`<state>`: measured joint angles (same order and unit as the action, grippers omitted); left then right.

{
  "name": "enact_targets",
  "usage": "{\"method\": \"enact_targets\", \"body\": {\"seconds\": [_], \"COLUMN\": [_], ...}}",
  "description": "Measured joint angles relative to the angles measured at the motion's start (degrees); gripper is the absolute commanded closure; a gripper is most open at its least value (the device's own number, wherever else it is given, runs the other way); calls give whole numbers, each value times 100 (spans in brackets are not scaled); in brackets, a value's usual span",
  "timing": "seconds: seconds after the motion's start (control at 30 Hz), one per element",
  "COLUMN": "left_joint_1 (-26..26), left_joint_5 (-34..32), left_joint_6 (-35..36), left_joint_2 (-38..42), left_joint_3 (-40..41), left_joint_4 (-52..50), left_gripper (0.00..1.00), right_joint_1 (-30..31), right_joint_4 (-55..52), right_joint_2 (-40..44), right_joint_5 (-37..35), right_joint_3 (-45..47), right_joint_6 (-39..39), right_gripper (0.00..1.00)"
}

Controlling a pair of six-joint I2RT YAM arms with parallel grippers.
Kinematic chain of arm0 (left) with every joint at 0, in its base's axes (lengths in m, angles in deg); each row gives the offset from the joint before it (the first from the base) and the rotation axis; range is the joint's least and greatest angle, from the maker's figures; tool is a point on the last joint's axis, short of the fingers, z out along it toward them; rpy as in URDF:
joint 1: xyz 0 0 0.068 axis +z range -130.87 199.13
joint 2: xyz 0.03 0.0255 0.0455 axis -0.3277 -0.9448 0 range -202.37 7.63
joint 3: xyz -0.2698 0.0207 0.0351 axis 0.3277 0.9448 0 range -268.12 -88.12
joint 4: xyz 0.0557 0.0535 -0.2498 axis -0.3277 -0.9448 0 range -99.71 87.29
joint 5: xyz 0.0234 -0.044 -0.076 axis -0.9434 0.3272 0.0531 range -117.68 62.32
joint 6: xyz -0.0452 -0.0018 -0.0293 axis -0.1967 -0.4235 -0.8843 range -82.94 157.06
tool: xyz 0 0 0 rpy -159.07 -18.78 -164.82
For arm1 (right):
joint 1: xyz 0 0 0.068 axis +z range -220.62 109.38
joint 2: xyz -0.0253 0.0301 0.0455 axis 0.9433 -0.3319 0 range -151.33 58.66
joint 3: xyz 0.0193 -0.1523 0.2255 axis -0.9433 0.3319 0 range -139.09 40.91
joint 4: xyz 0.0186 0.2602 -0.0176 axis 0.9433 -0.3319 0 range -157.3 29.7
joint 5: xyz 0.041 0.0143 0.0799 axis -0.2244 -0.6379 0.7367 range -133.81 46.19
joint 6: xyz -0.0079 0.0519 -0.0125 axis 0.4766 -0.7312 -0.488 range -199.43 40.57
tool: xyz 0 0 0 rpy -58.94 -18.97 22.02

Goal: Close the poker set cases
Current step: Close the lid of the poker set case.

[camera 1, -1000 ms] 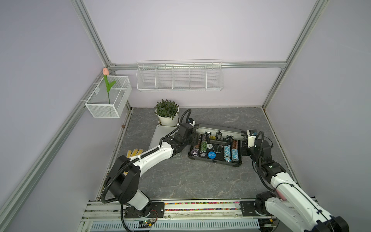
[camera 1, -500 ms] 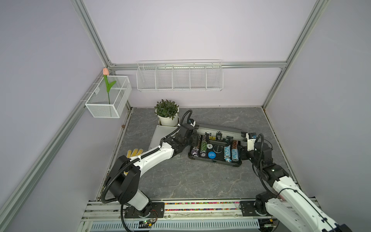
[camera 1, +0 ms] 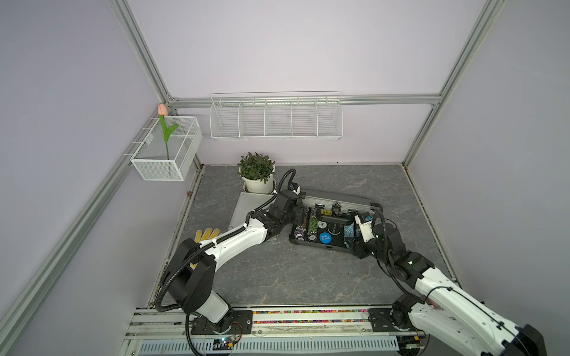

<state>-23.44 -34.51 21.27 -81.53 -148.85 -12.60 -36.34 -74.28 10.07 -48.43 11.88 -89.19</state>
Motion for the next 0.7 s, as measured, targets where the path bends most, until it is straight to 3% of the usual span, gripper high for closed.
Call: {"method": "enact_targets", "body": {"seconds": [0.4, 0.7], "left_joint_1": [0, 0], "left_joint_5": [-46, -83], "left_joint_6": [0, 2], "left_joint_2": [0, 2], "left_joint_3": [0, 42], "left_joint_4": [-87, -118], "left_gripper": [38, 38], "right_joint_1": [1878, 2173], "right_joint_4": [1060, 2100], "right_joint_2": [-1663, -2787], "right_joint_5": [-514, -863], "right_joint_3": [11, 9], "right_joint_6": [-61, -319], "right_gripper": [35, 34]}}
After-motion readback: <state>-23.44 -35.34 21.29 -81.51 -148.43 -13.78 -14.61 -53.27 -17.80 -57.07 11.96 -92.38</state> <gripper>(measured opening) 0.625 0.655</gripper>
